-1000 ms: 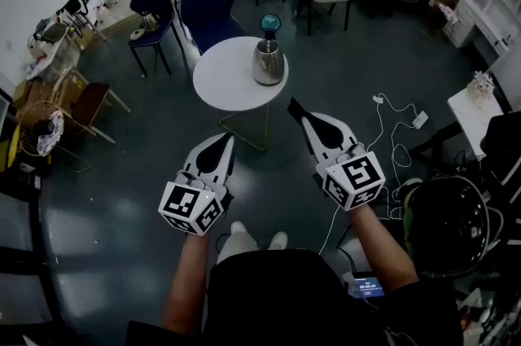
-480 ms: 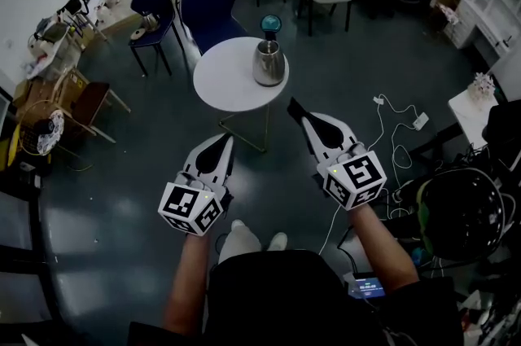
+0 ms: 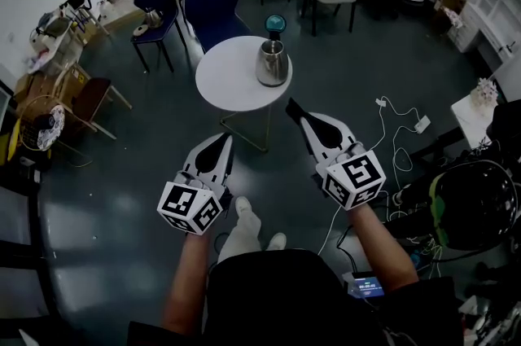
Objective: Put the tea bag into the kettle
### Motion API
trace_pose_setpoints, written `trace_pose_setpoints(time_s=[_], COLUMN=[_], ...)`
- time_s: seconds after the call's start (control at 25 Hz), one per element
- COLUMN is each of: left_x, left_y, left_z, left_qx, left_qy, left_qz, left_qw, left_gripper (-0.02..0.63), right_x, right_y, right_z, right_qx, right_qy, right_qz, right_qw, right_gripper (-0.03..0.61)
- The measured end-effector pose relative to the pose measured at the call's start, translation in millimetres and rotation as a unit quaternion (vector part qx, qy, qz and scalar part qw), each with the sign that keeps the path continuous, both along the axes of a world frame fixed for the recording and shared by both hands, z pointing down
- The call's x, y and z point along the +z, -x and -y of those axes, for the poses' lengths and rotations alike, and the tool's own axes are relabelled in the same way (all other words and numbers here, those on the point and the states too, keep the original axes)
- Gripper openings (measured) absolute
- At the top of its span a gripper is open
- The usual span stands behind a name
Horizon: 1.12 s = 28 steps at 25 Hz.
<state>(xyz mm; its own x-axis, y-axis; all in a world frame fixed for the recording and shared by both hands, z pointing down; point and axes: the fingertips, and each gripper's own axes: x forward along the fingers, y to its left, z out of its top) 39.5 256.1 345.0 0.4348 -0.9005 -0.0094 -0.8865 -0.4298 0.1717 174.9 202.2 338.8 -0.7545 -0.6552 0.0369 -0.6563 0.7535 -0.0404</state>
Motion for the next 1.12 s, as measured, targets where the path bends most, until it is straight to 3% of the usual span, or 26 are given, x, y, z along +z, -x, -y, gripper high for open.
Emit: trace_pose_setpoints(time_s=[1.12], left_x=[19], left_y=[63], left_z=[131], left_qx=[0.016], left_qy=[0.02], left_qz=[-0.029], left_qw=[0.9993], left_gripper=[0.015], right_x=[14], right_y=[55], right_z=[128], right_qx=[0.019], right_qy=[0.016], right_qz=[-0.004], right_qw=[1.0], right_gripper=[0.018])
